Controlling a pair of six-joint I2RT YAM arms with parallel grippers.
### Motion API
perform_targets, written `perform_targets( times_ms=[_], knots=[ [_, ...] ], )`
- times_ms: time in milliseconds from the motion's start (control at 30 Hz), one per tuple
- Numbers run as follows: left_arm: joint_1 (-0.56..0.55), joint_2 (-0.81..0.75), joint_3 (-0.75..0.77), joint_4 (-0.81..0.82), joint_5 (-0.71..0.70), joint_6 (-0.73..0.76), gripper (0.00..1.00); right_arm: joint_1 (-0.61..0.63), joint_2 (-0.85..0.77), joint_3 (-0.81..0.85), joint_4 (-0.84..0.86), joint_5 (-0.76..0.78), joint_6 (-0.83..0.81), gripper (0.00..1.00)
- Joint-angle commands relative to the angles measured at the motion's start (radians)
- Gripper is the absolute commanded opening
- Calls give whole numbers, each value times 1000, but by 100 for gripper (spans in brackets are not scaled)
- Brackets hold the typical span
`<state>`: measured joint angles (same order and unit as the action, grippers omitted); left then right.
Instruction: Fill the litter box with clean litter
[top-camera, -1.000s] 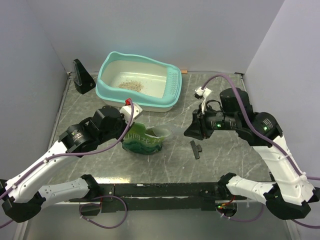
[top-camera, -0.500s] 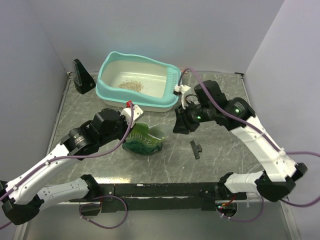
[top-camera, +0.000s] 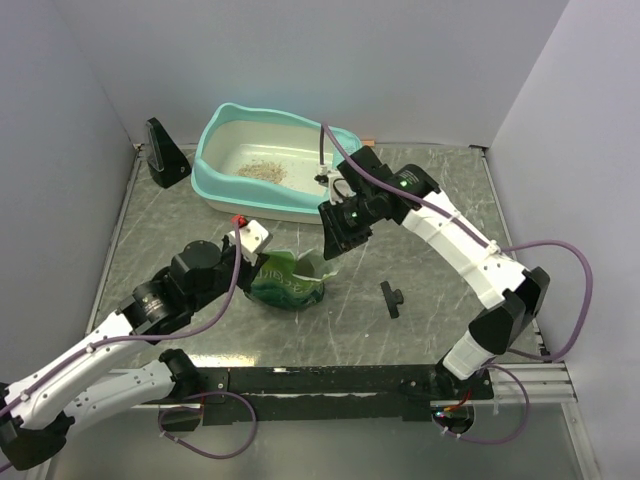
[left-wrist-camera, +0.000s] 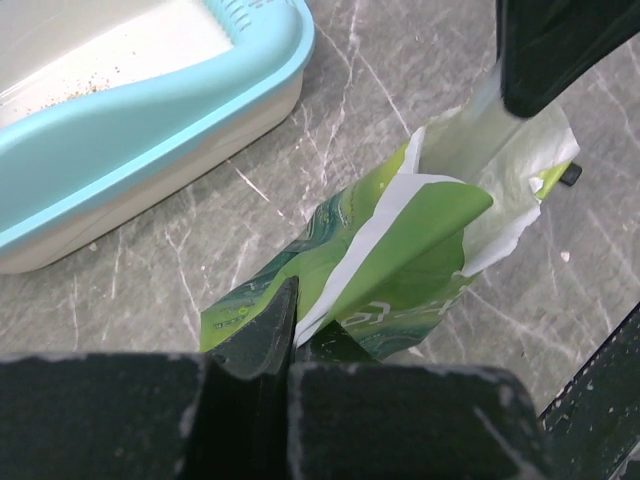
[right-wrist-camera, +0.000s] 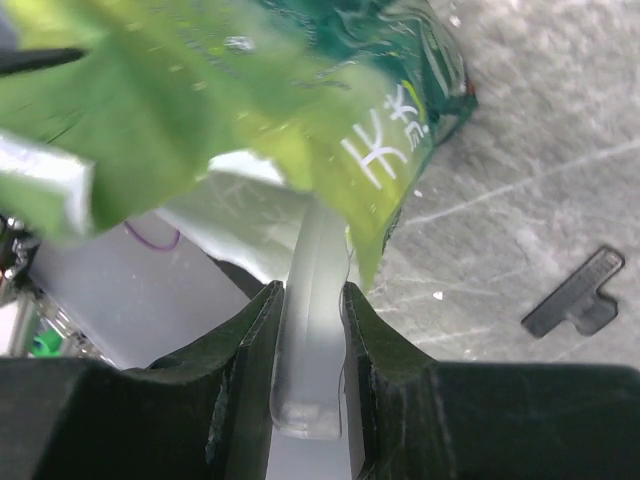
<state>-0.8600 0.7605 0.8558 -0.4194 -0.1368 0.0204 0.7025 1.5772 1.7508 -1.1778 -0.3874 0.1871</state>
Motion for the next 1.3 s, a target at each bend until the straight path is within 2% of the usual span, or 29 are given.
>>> perform_targets(
  times_ms=[0,167,333,600,833,933,1000,1267],
  knots=[
    [-16,-26,-27,136,25,-73,1,0,20,67,-45,79,100,0],
    [-16,-32,-57,166,-9,-89,1,2,32,-16,3,113,164,0],
    [-16,11,-60,183,0,-100,1,-1,7,-212,176,73,195,0],
    [-16,102,-70,235,65,-114,1,-63,-39,-508,440,-90,216,0],
    [-37,223,-69,243,86,-106,1,-104,-97,-658,638,-228,270,0],
    [-46,226,-80,255,74,-103,1,-129,-120,-761,786,-304,354,0],
    [-51,220,-90,264,75,-105,1,-146,-140,-870,965,-344,437,0],
    [-83,214,-112,257,28,-91,1,-213,-174,-1069,1263,-497,547,0]
  ],
)
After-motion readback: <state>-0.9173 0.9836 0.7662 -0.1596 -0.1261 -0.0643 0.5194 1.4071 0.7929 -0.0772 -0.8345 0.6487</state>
